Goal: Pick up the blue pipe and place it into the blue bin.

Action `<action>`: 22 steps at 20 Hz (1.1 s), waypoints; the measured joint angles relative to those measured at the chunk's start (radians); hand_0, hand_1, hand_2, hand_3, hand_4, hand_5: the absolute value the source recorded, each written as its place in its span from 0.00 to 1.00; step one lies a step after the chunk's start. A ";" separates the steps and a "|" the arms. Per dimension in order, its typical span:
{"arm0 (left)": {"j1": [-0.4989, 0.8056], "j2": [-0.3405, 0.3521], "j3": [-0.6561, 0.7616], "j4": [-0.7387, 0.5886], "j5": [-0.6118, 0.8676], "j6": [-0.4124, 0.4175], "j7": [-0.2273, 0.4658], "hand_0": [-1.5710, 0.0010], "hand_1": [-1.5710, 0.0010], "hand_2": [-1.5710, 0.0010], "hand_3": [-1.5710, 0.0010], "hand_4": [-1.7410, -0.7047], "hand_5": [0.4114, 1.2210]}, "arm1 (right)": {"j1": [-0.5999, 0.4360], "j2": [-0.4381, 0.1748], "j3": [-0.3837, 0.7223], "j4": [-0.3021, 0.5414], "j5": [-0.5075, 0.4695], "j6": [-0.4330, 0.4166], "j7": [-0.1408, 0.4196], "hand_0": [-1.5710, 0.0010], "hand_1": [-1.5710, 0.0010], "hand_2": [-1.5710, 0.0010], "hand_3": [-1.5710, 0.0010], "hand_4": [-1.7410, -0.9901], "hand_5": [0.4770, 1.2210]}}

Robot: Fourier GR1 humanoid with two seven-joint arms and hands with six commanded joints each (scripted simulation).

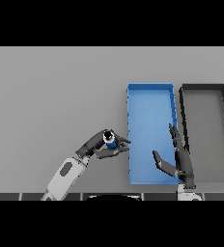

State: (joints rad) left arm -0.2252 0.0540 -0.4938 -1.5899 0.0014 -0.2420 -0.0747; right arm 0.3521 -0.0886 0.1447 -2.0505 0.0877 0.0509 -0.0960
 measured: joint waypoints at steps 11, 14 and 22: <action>-0.013 -0.033 0.033 0.015 -0.056 -0.030 0.032 0.00 0.00 0.00 0.00 0.26 1.00 | -0.445 -0.157 0.107 -0.047 -0.196 0.224 0.455 1.00 1.00 0.97 1.00 0.59 0.11; -0.011 -0.041 0.045 0.022 -0.060 -0.049 0.025 0.00 0.00 0.00 0.00 0.26 1.00 | -0.543 -0.139 0.157 -0.042 -0.215 0.242 0.515 1.00 1.00 0.97 1.00 0.60 0.11; 0.001 -0.070 0.074 0.019 -0.048 -0.112 0.042 0.00 0.00 0.00 0.00 0.26 1.00 | -0.766 -0.085 0.220 0.044 -0.242 0.285 0.612 0.99 0.98 0.95 1.00 0.73 0.07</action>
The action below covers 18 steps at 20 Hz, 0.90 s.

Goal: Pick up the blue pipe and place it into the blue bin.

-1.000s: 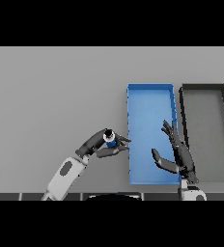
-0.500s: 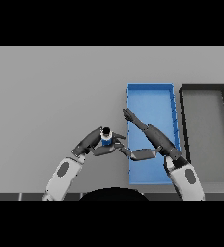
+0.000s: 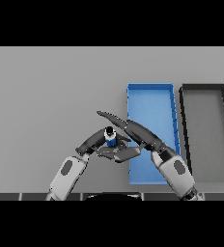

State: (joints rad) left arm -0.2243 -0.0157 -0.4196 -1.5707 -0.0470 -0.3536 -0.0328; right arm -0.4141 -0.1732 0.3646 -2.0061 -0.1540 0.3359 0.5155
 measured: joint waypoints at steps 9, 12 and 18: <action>0.011 -0.002 0.029 0.001 -0.035 -0.021 0.046 0.00 0.00 0.00 0.00 0.11 1.00 | -0.128 0.054 0.016 0.144 -0.008 0.057 0.015 0.44 0.44 0.42 0.51 0.37 0.05; -0.004 -0.007 0.038 -0.001 -0.022 -0.018 0.049 0.00 0.00 0.00 0.03 0.06 1.00 | -0.135 0.076 0.022 0.153 -0.016 0.041 -0.008 0.23 0.23 0.22 0.35 0.21 0.23; 0.006 -0.034 0.050 -0.003 0.020 -0.044 0.049 0.00 0.00 0.00 0.09 0.02 1.00 | -0.129 0.066 0.056 0.173 -0.028 0.003 -0.085 0.06 0.06 0.06 0.11 0.06 0.80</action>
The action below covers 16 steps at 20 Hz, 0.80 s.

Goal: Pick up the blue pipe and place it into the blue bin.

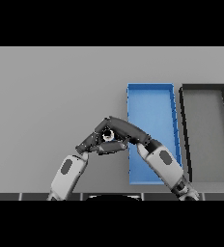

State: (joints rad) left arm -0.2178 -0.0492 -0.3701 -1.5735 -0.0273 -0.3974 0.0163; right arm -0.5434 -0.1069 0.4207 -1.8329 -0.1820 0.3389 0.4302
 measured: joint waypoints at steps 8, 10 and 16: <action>-0.004 0.018 0.002 -0.020 -0.063 0.039 -0.051 0.07 0.15 0.18 0.26 0.14 1.00 | 0.011 -0.007 0.036 -0.025 0.007 -0.082 -0.043 0.01 0.01 0.01 0.02 0.01 0.97; 0.018 0.035 -0.011 -0.030 -0.072 0.023 -0.071 0.40 0.45 0.47 0.52 0.36 1.00 | 0.020 -0.021 0.052 -0.035 0.021 -0.083 -0.047 0.01 0.01 0.01 0.01 0.01 0.98; 0.011 0.044 -0.011 -0.027 -0.127 -0.030 -0.032 0.84 0.86 0.86 0.88 0.70 0.54 | -0.008 -0.007 0.056 -0.036 0.022 -0.125 0.067 0.00 0.00 0.00 0.00 0.00 0.99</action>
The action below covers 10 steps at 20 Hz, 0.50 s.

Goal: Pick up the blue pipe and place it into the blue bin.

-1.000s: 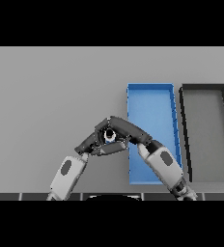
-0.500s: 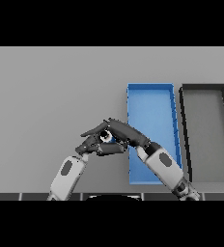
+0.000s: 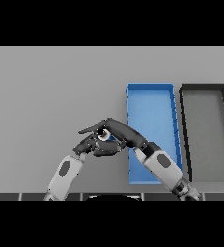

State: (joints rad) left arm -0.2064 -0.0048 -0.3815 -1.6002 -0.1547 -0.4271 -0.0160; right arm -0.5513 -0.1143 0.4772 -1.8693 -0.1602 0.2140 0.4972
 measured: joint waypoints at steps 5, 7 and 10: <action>0.010 -0.007 0.020 0.002 0.035 0.007 0.095 0.95 0.95 0.95 0.96 0.75 0.19 | 0.009 -0.002 0.001 0.016 0.012 -0.008 -0.037 0.00 0.00 0.00 0.00 0.00 1.00; 0.005 0.009 0.022 0.015 0.012 0.013 0.078 0.97 0.97 0.97 0.97 0.77 0.13 | 0.018 -0.001 -0.001 -0.001 -0.013 -0.014 -0.062 0.00 0.00 0.00 0.00 0.00 1.00; 0.003 0.000 0.013 0.026 -0.004 0.023 0.091 0.98 0.98 0.99 0.99 0.79 0.09 | 0.007 0.021 -0.032 0.009 -0.079 -0.025 -0.063 0.00 0.00 0.00 0.00 0.00 1.00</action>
State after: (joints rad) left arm -0.2032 -0.0046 -0.3680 -1.5742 -0.1586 -0.4037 0.0748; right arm -0.5442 -0.0932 0.4456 -1.8600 -0.2391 0.1891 0.4345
